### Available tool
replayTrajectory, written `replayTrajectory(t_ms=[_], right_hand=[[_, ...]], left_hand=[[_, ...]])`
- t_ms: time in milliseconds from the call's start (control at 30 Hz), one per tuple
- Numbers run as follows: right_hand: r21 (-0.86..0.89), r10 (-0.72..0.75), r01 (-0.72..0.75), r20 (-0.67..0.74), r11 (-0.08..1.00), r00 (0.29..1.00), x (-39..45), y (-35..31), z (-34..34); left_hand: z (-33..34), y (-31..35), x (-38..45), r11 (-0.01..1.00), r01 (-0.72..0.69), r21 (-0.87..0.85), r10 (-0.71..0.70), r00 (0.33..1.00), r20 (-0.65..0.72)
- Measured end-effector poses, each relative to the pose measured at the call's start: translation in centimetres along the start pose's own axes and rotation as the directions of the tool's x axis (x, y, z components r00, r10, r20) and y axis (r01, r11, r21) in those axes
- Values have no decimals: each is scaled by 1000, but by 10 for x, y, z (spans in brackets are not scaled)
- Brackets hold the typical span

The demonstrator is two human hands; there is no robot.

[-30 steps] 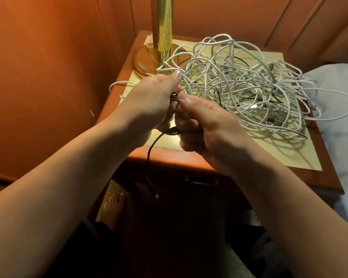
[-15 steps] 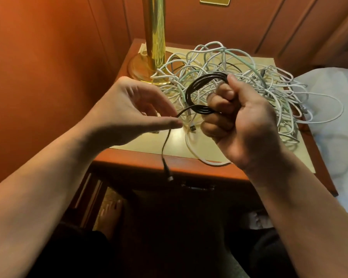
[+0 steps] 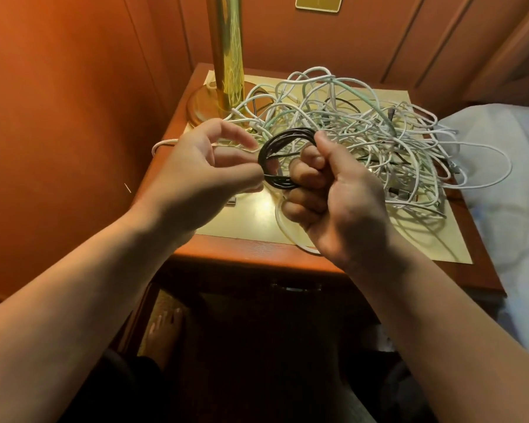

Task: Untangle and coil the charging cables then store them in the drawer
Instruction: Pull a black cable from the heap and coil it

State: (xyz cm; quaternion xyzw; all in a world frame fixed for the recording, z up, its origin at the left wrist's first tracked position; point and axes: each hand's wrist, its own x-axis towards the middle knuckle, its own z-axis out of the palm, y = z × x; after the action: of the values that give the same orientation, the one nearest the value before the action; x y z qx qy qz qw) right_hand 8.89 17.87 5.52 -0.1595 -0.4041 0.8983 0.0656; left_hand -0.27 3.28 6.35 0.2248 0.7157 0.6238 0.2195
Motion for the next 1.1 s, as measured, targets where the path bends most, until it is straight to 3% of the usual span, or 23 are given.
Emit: replayTrajectory(t_ms=[100,267,533,700,967,1033,1100], right_hand=[[-46,-6,6,-11,999,1000,2,-1,0],[-165,-60,57,-12,985,998,4,8,3],[-188,-97,84,-62,979,993,8,9,5],[-234,-107,80,-109,969,988,9,12,3],[-286,-66,16,-167,958,984,12,14,2],[-346,-66,1,-176,938,982,13,16,1],[-401,-44,-31,-176,916,983,13,18,1]], left_hand=[[2,3,0,958,190,-213,-181,982,59],[8,0,-3,757,418,-502,-403,904,145],[9,0,-6,759,510,-405,-506,853,127],[14,3,-9,802,495,-334,-511,858,44],[23,-11,-7,981,189,-35,-192,961,-200],[19,-15,-9,979,38,200,3,980,-200],[14,-15,-11,873,-65,483,163,973,-164]])
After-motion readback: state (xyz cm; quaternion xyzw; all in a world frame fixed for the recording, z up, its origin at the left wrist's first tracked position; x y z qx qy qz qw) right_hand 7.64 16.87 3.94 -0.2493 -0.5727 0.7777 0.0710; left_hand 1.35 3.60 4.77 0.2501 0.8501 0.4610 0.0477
